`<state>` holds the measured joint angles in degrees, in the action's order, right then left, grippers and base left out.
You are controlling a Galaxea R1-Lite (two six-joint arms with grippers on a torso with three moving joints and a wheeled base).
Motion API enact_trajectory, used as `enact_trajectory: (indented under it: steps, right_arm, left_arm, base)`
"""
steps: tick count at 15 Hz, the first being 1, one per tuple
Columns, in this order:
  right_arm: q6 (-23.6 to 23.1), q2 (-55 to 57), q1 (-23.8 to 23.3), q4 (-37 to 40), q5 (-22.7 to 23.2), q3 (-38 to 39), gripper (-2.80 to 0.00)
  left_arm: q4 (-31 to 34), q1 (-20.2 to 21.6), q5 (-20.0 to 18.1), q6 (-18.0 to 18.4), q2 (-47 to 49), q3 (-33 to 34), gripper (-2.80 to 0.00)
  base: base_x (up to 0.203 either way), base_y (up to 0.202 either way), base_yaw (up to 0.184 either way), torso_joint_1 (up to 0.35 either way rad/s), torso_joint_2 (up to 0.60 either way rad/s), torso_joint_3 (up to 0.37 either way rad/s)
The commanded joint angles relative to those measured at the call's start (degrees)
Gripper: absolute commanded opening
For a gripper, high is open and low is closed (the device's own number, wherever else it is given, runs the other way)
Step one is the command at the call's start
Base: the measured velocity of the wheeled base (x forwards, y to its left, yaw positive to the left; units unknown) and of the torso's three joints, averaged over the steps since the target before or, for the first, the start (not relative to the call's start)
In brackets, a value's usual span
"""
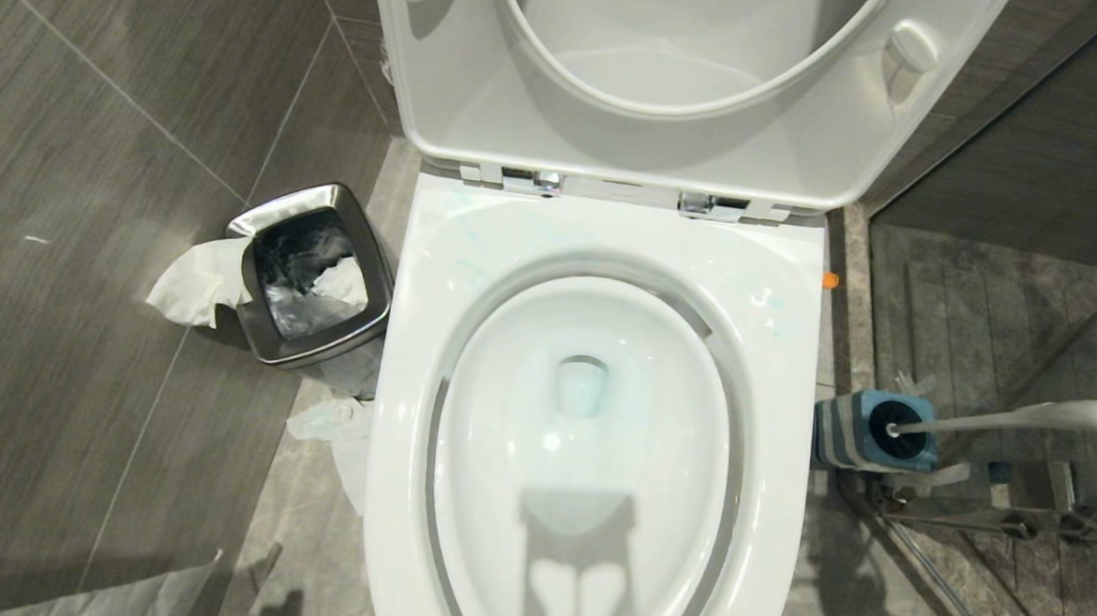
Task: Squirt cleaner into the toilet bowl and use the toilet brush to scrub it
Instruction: Scrub the toilet bowl
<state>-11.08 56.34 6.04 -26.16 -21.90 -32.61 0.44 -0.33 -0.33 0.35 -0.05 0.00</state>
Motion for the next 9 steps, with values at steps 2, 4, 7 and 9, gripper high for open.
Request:
enact_trajectory:
  steps: [2, 4, 7, 9]
  right_arm:
    - [1.1, -2.1, -4.1, 8.6, 9.3, -0.7, -2.8]
    - [1.3, -6.4, -8.9, 17.8, 19.1, -0.9, -2.8]
    - [1.2, -11.3, -14.2, 28.2, 27.1, -0.7, -2.8]
    - [1.4, -13.0, -15.8, 37.6, 29.3, -0.1, -2.8]
  left_arm:
    - [0.0, 0.0, 0.0, 0.0, 0.0, 0.2, -2.8]
    - [0.0, 0.0, 0.0, 0.0, 0.0, 0.2, -2.8]
    - [0.0, 0.0, 0.0, 0.0, 0.0, 0.1, -2.8]
    - [0.0, 0.0, 0.0, 0.0, 0.0, 0.2, -2.8]
  base:
    - [0.0, 0.0, 0.0, 0.0, 0.0, 0.0]
    - [0.0, 0.0, 0.0, 0.0, 0.0, 0.0]
    - [0.0, 0.0, 0.0, 0.0, 0.0, 0.0]
    - [0.0, 0.0, 0.0, 0.0, 0.0, 0.0]
